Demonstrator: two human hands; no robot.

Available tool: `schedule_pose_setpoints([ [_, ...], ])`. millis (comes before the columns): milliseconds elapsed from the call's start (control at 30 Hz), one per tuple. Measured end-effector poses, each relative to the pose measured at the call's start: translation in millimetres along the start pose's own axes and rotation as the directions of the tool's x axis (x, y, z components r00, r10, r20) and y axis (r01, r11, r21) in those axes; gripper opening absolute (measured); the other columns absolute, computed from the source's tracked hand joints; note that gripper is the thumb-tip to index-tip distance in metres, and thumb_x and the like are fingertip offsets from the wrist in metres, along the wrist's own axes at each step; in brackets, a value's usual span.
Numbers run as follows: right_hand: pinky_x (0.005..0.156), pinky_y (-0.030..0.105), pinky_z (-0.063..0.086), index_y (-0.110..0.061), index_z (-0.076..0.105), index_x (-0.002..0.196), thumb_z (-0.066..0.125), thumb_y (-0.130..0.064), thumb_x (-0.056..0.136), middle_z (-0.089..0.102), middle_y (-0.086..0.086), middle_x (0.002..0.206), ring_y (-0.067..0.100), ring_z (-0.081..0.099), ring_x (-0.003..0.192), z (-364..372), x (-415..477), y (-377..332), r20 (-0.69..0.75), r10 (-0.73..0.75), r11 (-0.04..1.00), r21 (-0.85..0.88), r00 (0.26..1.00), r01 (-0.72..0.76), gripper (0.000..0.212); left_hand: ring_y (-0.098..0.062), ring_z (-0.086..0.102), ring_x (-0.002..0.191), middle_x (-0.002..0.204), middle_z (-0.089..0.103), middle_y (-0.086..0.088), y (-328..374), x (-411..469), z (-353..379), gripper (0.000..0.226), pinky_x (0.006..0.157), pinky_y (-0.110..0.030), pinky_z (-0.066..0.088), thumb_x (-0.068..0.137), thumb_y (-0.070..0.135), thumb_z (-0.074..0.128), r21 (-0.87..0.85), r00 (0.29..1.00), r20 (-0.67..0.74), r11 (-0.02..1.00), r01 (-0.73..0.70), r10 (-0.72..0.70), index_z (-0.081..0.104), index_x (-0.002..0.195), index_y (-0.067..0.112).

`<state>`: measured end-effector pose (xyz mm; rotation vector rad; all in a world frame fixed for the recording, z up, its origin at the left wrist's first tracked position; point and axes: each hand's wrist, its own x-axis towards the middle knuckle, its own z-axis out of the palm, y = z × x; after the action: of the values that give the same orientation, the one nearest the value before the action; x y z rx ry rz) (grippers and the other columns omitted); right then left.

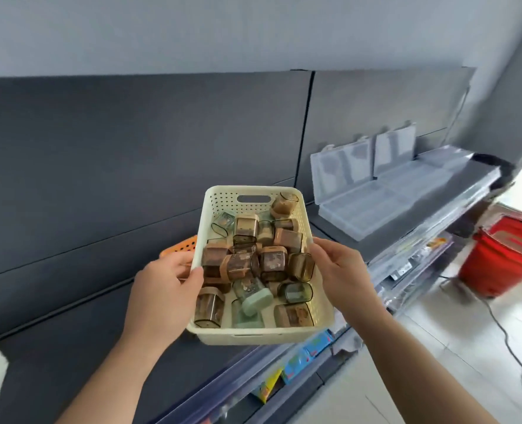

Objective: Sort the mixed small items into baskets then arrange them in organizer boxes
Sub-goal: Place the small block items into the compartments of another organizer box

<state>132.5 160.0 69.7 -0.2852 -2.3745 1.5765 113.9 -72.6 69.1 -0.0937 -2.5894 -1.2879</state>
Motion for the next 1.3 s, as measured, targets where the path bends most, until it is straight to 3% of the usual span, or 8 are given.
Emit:
schedule_pose_setpoints([
  [67,0.078,0.045,0.052,-0.018,0.071,0.089,0.048,-0.026,0.097,0.070,0.013,0.086,0.031,0.063,0.087,-41,10,15,-0.071,0.022,1.000,-0.005,0.997,-0.022,0.027,0.009,0.058,0.071,0.079,0.058,0.025,24,8,40,0.022,0.059,-0.012,0.044,0.089,0.014,0.060,-0.034,0.999,0.038,0.999,-0.034,0.036,0.070,0.108,0.018],
  [167,0.068,0.029,0.056,-0.035,0.073,0.076,0.050,-0.022,0.097,0.074,-0.009,0.076,0.010,0.069,0.077,-103,27,36,-0.135,0.059,0.998,0.005,0.989,-0.058,0.034,0.018,0.048,0.072,0.084,0.058,0.021,63,17,105,0.021,0.058,-0.003,0.035,0.089,0.013,0.060,-0.051,0.991,0.082,0.994,-0.101,0.105,0.070,0.108,0.015],
  [300,0.083,0.050,0.054,-0.028,0.075,0.082,0.051,-0.022,0.095,0.074,0.004,0.082,0.031,0.066,0.088,-180,59,71,-0.187,0.105,0.993,-0.036,0.977,-0.114,0.029,0.014,0.051,0.064,0.075,0.058,0.021,110,30,189,0.018,0.050,-0.004,0.041,0.089,0.009,0.060,-0.102,0.979,0.154,0.988,-0.116,0.131,0.070,0.104,0.012],
  [400,0.082,0.049,0.053,-0.032,0.075,0.079,0.051,-0.022,0.094,0.074,0.006,0.082,0.034,0.066,0.088,-230,88,98,-0.229,0.133,0.987,-0.056,0.964,-0.149,0.030,0.008,0.057,0.070,0.072,0.058,0.025,137,46,248,0.017,0.059,-0.019,0.049,0.090,0.010,0.057,-0.131,0.970,0.213,0.987,-0.094,0.121,0.070,0.100,0.015],
  [567,0.075,0.054,0.056,-0.023,0.076,0.084,0.056,-0.022,0.090,0.073,0.008,0.078,0.037,0.067,0.082,-288,146,143,-0.228,0.195,0.976,-0.049,0.954,-0.211,0.021,0.006,0.059,0.070,0.071,0.060,0.022,177,80,325,0.020,0.055,-0.016,0.042,0.089,0.010,0.058,-0.191,0.965,0.252,0.981,-0.025,0.074,0.067,0.086,0.028],
  [767,0.075,0.044,0.060,-0.010,0.068,0.081,0.065,-0.014,0.087,0.073,0.009,0.078,0.024,0.072,0.074,-320,227,185,-0.220,0.304,0.951,0.008,0.927,-0.309,0.008,-0.006,0.060,0.072,0.078,0.062,0.011,200,150,393,0.015,0.068,-0.025,0.044,0.090,0.014,0.059,-0.134,0.968,0.249,0.991,-0.002,0.036,0.068,0.097,0.024],
  [900,0.071,0.038,0.061,-0.003,0.065,0.079,0.066,-0.014,0.087,0.071,0.011,0.070,0.024,0.071,0.071,-327,281,199,-0.198,0.336,0.939,-0.002,0.921,-0.344,0.013,-0.014,0.063,0.085,0.097,0.069,0.004,197,209,433,0.018,0.078,-0.030,0.047,0.090,0.018,0.059,-0.071,0.967,0.255,0.997,0.015,0.004,0.067,0.106,0.023],
  [1300,0.060,0.033,0.060,0.006,0.068,0.078,0.067,-0.019,0.088,0.072,0.012,0.067,0.024,0.072,0.062,-335,404,229,0.094,0.489,0.869,-0.144,0.867,-0.474,0.026,-0.008,0.064,0.089,0.098,0.069,0.014,180,323,494,0.019,0.080,-0.031,0.048,0.093,0.026,0.057,0.068,0.912,0.407,0.997,0.029,-0.055,0.066,0.107,0.037],
])
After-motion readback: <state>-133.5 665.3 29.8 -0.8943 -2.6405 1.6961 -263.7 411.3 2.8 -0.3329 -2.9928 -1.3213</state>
